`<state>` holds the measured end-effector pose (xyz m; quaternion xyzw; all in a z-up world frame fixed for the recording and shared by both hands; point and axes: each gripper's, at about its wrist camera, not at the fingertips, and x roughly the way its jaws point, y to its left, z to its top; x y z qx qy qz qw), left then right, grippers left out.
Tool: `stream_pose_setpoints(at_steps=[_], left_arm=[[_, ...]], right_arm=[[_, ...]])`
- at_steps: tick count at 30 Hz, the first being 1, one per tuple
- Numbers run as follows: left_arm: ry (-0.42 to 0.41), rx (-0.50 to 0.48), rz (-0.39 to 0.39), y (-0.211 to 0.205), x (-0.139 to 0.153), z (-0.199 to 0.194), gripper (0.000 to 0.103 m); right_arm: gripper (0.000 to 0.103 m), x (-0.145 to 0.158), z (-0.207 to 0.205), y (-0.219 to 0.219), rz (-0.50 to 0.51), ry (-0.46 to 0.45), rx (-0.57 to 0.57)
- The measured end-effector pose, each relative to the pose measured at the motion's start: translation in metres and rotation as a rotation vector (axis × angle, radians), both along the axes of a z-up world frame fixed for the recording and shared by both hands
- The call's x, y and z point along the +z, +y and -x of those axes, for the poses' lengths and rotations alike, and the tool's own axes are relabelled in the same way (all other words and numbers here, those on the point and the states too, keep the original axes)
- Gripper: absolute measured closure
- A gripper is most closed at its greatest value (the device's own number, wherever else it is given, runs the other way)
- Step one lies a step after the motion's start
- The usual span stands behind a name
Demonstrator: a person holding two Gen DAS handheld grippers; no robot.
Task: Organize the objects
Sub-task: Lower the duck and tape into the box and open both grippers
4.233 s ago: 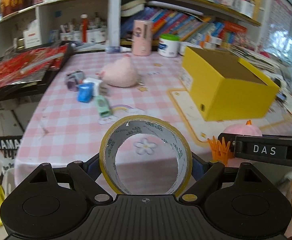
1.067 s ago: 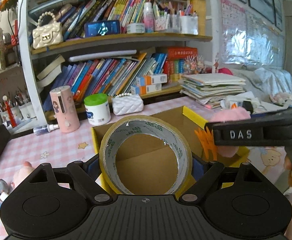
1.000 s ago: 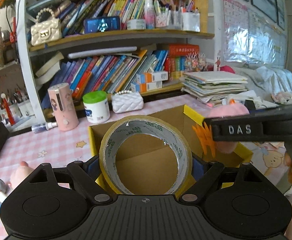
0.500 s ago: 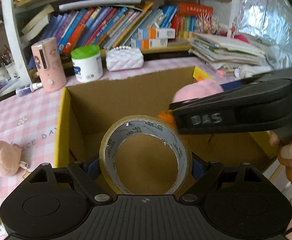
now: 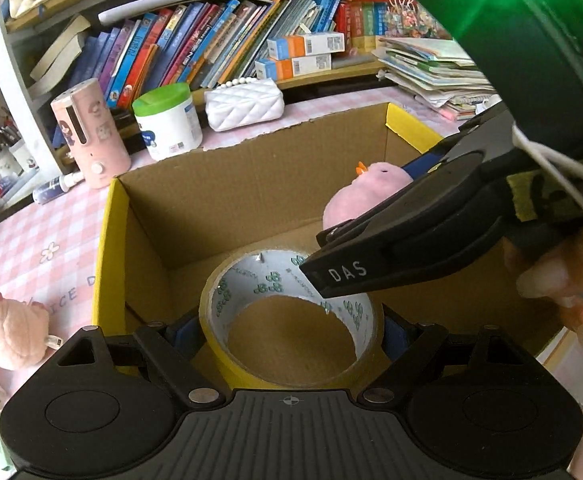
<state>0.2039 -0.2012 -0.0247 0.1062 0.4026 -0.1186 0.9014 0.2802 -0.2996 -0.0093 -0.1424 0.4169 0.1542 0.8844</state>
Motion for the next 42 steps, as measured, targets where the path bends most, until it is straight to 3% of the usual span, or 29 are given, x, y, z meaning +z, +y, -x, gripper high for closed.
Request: stream_pose_setpoints(at_steps=[6,11,19,28,42], left_arm=[[-0.040,0.006,0.017,0.000,0.005,0.007,0.015],[-0.095,0.006,0.016,-0.001,0.014,0.017,0.013],[-0.165,0.036,0.053,0.018,0.033,0.040,0.007],[-0.242,0.085,0.097,0.057,0.046,0.081,0.006],[-0.189,0.083,0.116,0.115,0.034,0.136,0.006]], right_arm=[[0.031,0.001,0.000,-0.001,-0.007,0.005,0.015],[0.027,0.010,0.006,-0.004,-0.035,-0.045,-0.015],[0.025,0.042,0.043,-0.013,-0.135,-0.177,-0.159],[0.020,0.062,0.118,-0.013,-0.191,-0.350,-0.384],[0.016,0.044,0.202,0.025,-0.134,-0.323,-0.557]])
